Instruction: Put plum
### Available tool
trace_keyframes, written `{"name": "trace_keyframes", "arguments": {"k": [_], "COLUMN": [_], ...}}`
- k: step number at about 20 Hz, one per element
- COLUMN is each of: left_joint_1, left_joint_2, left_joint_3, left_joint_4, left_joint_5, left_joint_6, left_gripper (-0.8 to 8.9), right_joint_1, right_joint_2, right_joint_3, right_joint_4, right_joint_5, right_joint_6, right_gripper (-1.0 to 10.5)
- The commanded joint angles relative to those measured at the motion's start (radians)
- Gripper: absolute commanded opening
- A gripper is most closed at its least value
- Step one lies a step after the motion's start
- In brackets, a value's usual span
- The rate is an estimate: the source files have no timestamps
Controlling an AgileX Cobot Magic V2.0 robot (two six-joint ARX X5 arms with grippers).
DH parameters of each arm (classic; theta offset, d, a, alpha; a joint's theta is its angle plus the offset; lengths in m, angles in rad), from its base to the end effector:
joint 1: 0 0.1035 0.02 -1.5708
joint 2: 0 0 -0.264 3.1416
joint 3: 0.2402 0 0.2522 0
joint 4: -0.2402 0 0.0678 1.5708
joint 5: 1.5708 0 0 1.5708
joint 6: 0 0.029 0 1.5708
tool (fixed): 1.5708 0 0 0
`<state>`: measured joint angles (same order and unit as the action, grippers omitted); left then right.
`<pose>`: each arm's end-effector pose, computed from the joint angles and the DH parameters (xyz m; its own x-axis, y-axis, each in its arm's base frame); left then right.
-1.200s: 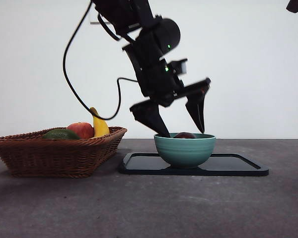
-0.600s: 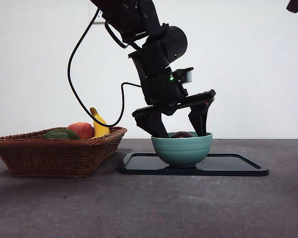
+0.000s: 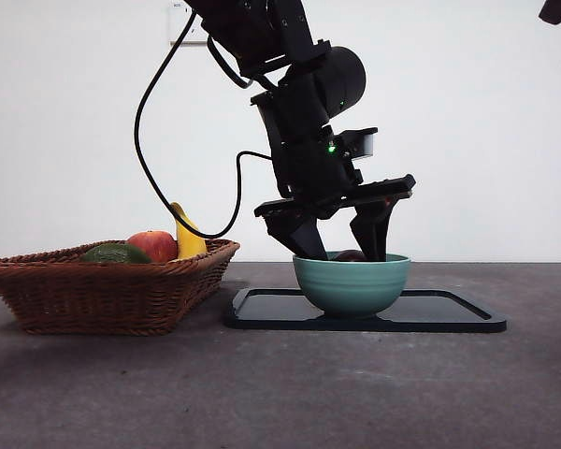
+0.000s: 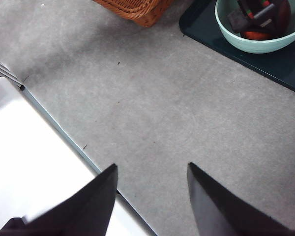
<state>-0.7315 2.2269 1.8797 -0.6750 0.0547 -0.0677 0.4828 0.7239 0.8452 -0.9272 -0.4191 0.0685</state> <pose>0.3578 -0.3233 0.2032 0.3510 -0.3885 -0.8520 0.6437 0.7609 -0.0818 0.1038 0.0677 0.2995 0.3713 0.6541 -0.6590 -0.6283 0.6996 0.3403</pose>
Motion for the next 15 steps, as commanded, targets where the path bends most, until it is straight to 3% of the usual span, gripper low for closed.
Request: {"name": "trace_keyframes", "arguments": {"k": [1, 10, 15], "left_joint_1": [-0.002, 0.087, 0.186], "left_joint_2": [-0.011, -0.381, -0.561], "left_joint_3": [0.046, 0.078, 0.077], "left_joint_4": [-0.021, -0.053, -0.211], "left_joint_5": [-0.003, 0.000, 0.125], "left_joint_6": [0.033, 0.033, 0.033], "left_gripper": [2.76, 2.77, 2.77], "right_joint_1": [0.006, 0.006, 0.006], "right_joint_2": [0.004, 0.004, 0.004], "right_joint_3": [0.006, 0.006, 0.006], "right_joint_4": [0.007, 0.008, 0.007], "right_joint_5": [-0.003, -0.003, -0.003], "right_joint_6": [0.010, 0.009, 0.006], "right_gripper": [2.3, 2.3, 2.3]}}
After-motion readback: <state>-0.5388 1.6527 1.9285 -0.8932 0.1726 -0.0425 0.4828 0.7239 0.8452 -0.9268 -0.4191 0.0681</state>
